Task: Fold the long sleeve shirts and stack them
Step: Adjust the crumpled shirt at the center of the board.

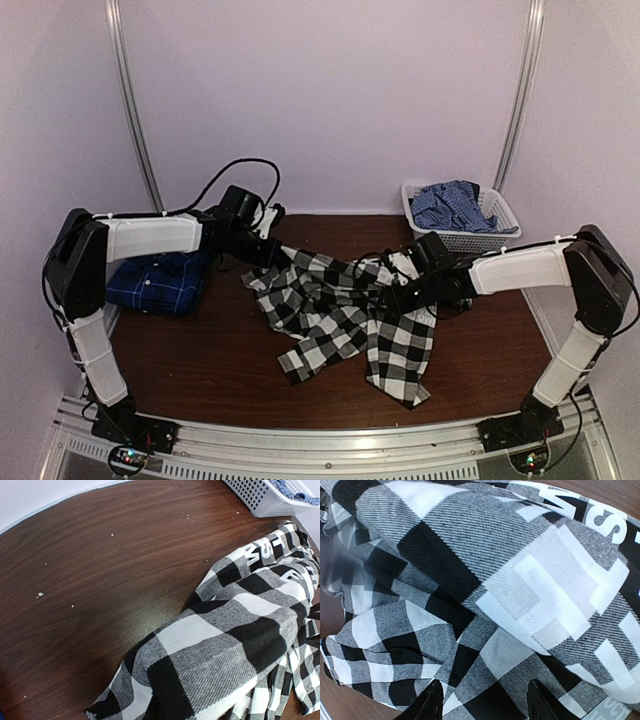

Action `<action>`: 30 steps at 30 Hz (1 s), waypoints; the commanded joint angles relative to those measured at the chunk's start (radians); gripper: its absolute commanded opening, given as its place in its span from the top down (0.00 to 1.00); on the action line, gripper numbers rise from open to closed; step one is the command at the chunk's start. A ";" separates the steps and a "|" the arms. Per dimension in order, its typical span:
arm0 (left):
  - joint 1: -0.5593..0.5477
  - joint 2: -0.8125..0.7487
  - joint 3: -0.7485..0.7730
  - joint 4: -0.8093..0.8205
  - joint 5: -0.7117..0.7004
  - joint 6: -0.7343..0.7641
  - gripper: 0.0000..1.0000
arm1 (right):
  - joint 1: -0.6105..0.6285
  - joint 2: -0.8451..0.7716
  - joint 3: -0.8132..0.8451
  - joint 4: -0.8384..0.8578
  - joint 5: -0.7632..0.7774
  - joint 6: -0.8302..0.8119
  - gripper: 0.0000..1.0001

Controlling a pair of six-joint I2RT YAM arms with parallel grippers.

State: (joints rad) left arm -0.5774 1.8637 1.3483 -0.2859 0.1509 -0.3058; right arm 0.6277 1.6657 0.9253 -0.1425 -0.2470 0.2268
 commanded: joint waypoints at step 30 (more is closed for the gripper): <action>0.007 -0.138 -0.076 0.036 -0.020 0.004 0.98 | -0.168 -0.098 0.095 -0.085 0.207 -0.085 0.24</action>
State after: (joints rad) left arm -0.5777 1.7538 1.2675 -0.2852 0.1440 -0.3058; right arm 0.4488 1.6787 1.1107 -0.1833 0.0078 0.1764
